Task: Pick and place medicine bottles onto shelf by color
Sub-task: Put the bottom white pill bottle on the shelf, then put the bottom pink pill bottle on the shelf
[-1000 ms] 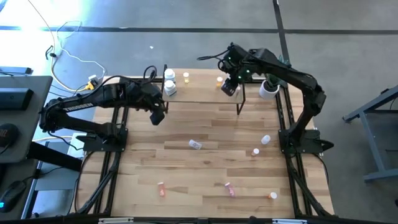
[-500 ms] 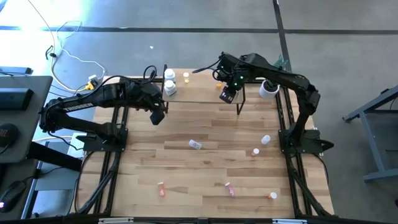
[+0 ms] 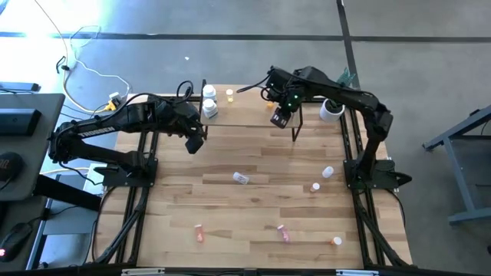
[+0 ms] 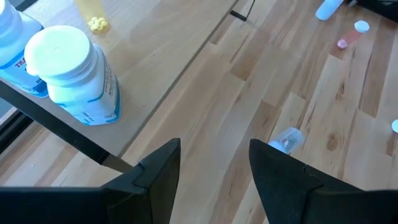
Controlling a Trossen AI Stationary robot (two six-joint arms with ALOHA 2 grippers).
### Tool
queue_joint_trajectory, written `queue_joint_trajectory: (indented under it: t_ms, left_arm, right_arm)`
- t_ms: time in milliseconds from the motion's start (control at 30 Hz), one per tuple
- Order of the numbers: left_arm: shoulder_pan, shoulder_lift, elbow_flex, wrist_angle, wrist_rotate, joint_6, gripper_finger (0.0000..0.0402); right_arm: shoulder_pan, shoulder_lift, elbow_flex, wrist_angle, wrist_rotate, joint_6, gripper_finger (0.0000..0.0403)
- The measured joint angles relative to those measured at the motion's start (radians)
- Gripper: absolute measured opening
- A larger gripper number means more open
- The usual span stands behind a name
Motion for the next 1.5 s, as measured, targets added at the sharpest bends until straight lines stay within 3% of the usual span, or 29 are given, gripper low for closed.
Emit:
queue_joint_trajectory:
  t_ms: [333,667,833,1033,1300,1500]
  left_arm:
    - [0.0,0.0,0.0,-0.001,0.0,0.0,0.018]
    - [-0.001,0.0,0.0,-0.001,0.0,0.0,0.018]
    - [-0.001,0.0,0.0,-0.001,0.001,-0.001,0.0181]
    - [0.0,0.0,0.0,-0.006,0.008,-0.062,0.021]
    - [-0.017,0.0,0.0,-0.061,0.065,-0.317,0.0249]
    - [-0.126,0.0,0.0,-0.138,-0.007,-0.601,0.024]
  right_arm:
    - [0.002,0.009,0.0,-0.005,0.0,-0.003,0.0127]
    - [0.002,0.009,0.0,0.021,0.032,-0.01,0.0178]
    - [-0.002,0.009,0.0,0.023,0.034,-0.008,0.0185]
    - [-0.002,0.008,0.045,0.022,0.034,-0.008,0.0186]
    - [-0.002,0.007,0.181,0.022,0.051,-0.008,0.0185]
    - [-0.002,0.006,0.258,0.013,0.077,-0.004,0.0185]
